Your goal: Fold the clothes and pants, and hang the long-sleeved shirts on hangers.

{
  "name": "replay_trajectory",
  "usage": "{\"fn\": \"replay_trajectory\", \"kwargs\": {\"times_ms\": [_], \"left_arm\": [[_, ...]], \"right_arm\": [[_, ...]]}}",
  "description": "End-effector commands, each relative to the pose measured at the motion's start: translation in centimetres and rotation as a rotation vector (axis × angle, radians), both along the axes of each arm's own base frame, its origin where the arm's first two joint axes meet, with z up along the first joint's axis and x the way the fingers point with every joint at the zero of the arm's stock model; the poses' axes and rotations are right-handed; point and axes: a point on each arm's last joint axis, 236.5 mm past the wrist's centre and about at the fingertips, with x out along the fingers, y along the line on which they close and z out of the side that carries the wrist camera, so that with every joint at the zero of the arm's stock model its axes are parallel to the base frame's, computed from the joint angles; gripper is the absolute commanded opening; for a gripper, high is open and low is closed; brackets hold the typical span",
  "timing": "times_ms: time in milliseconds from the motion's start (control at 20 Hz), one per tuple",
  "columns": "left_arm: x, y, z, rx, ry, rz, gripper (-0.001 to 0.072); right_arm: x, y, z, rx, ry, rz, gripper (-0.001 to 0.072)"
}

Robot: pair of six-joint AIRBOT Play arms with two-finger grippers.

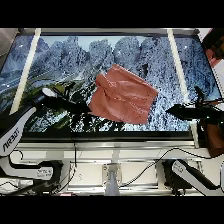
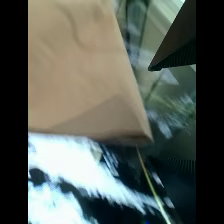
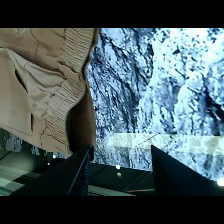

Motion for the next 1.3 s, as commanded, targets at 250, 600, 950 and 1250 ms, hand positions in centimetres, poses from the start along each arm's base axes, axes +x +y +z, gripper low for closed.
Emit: {"fn": "replay_trajectory", "kwargs": {"times_ms": [250, 600, 950, 1250], "left_arm": [[1.6, -3.6, -1.1, -0.044, -0.071, 0.013, 0.0252], [2.5, -3.6, -0.6, -0.025, -0.125, 0.024, 0.0017], [3.3, -3.8, 3.5, -0.041, -0.227, 0.019, 0.0017], [2.6, -4.1, 3.7, -0.055, -0.206, -0.003, 0.0017]], "right_arm": [[0.3, 0.6, 0.5, 0.036, -0.013, -0.009, 0.0410], [-2.3, 3.0, 0.0, 0.132, 0.071, 0.043, 0.0411], [-4.0, 8.8, -3.2, 0.174, 0.093, 0.150, 0.0575], [-3.4, 12.1, -7.2, 0.151, 0.205, 0.133, 0.0574]]}}
